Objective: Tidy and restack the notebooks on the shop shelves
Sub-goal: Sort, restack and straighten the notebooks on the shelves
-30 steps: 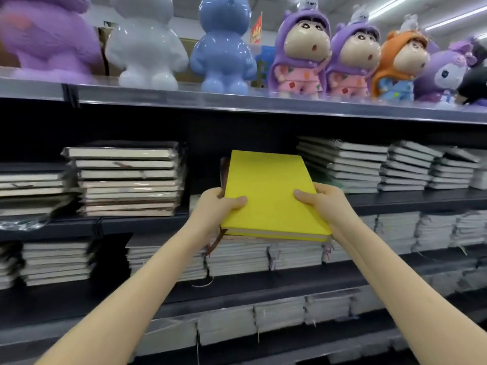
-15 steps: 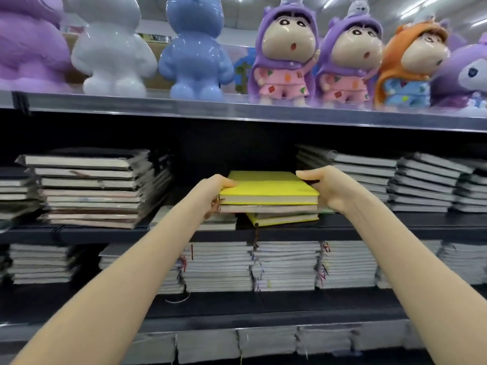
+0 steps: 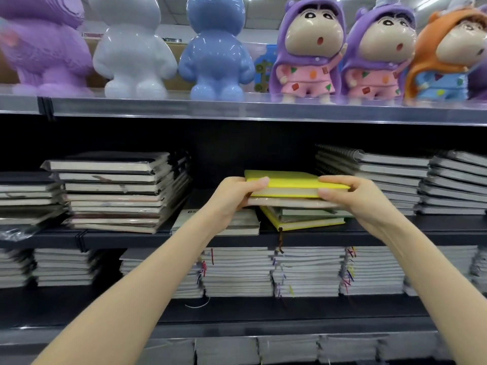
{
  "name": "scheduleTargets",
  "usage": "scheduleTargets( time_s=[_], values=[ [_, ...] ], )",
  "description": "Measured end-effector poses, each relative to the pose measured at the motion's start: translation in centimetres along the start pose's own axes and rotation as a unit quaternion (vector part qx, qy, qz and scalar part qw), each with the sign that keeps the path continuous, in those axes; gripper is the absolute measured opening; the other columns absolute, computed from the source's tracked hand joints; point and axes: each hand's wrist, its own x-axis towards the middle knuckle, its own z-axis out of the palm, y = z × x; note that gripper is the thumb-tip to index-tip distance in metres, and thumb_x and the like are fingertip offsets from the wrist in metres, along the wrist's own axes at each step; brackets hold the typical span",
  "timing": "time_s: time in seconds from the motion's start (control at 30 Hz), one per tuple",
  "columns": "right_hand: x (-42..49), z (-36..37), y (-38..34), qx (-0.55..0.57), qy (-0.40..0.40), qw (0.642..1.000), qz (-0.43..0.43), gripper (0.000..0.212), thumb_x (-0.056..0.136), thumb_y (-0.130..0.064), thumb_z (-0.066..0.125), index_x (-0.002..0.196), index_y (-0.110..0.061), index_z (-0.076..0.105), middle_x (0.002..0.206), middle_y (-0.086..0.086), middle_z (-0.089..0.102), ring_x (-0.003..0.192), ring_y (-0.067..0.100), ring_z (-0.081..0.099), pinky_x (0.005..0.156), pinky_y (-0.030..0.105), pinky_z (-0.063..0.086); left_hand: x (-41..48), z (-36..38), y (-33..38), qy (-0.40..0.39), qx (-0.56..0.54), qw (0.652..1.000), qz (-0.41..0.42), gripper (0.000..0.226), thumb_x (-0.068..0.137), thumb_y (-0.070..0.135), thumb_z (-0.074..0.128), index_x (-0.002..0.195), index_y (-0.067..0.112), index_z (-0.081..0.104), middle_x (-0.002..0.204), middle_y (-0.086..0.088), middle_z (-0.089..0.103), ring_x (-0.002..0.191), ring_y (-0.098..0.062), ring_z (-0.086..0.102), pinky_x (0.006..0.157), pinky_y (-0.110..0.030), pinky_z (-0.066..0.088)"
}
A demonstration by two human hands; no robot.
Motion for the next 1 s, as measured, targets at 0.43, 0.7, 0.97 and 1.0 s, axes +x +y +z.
scheduleTargets(
  time_s=[0.43,0.7,0.97,1.0],
  values=[
    [0.8,-2.5,2.3,-0.423,-0.032,0.904,-0.057,0.078,0.059,-0.075,0.057,0.132,-0.047,0.048,0.154,0.000,0.030,0.142,0.018,0.027,0.110,0.032,0.027,-0.7,2.8,-4.6,0.012,0.284,0.955,0.090,0.103,0.079,0.049,0.067,0.152,0.018,0.001,0.152,0.006,0.029,0.139,-0.013,0.029,0.109,-0.024,0.027],
    [3.0,-5.4,4.0,-0.350,-0.082,0.930,-0.078,0.073,0.067,-0.061,0.061,0.133,-0.031,0.053,0.141,-0.004,0.050,0.132,0.009,0.041,0.107,0.025,0.031,1.2,6.0,-4.8,0.034,0.277,0.950,0.141,0.082,0.084,0.045,0.062,0.148,0.012,0.023,0.140,0.005,0.047,0.127,-0.012,0.045,0.103,-0.023,0.037],
    [4.4,-6.1,5.5,-0.311,-0.072,0.942,-0.099,0.051,0.084,-0.028,0.070,0.132,-0.019,0.055,0.140,-0.001,0.051,0.125,0.001,0.039,0.098,0.009,0.024,2.4,8.6,-6.7,0.111,0.246,0.955,0.125,0.079,0.088,0.050,0.057,0.147,0.010,0.024,0.140,-0.001,0.047,0.129,-0.017,0.044,0.101,-0.025,0.037],
    [4.5,-6.1,5.7,-0.301,-0.070,0.945,-0.104,0.051,0.083,-0.025,0.070,0.131,-0.018,0.056,0.139,0.000,0.050,0.125,0.002,0.039,0.097,0.005,0.024,2.4,8.9,-7.0,0.116,0.248,0.954,0.124,0.076,0.089,0.049,0.055,0.147,0.010,0.025,0.138,0.001,0.049,0.127,-0.016,0.045,0.099,-0.023,0.037]
  ],
)
